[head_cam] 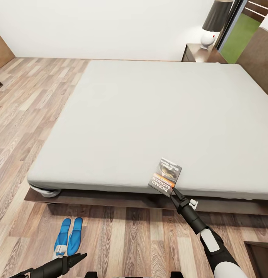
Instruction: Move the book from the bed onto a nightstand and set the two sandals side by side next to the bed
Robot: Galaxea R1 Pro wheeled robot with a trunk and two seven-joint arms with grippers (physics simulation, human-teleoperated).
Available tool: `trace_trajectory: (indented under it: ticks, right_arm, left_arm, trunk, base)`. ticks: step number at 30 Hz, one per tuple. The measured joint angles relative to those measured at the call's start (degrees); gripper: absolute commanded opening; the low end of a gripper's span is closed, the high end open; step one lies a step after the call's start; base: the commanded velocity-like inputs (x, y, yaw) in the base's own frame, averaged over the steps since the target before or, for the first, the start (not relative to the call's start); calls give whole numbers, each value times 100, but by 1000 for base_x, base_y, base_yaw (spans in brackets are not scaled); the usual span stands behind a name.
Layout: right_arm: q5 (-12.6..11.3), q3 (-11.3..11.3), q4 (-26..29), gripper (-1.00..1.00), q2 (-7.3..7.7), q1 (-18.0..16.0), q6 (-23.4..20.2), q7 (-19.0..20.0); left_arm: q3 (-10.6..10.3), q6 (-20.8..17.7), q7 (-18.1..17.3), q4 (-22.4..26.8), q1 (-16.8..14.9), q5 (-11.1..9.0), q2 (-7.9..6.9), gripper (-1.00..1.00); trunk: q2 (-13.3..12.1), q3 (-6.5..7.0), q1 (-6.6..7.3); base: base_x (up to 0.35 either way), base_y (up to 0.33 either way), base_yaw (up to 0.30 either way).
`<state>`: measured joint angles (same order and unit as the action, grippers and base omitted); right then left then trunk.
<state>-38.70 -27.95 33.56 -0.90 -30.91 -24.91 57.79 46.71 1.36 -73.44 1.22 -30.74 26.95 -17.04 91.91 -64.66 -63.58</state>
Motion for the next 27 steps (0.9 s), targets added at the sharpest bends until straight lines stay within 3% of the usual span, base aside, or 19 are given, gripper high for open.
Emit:
trace_trajectory:
  ticks: [27]
  right_arm:
    - [0,0,0,100,-1,-1,0,0]
  left_arm:
    - [0,6,0,0,0,0,0,100]
  trunk:
    - [0,0,0]
  base:
    - [0,15,0]
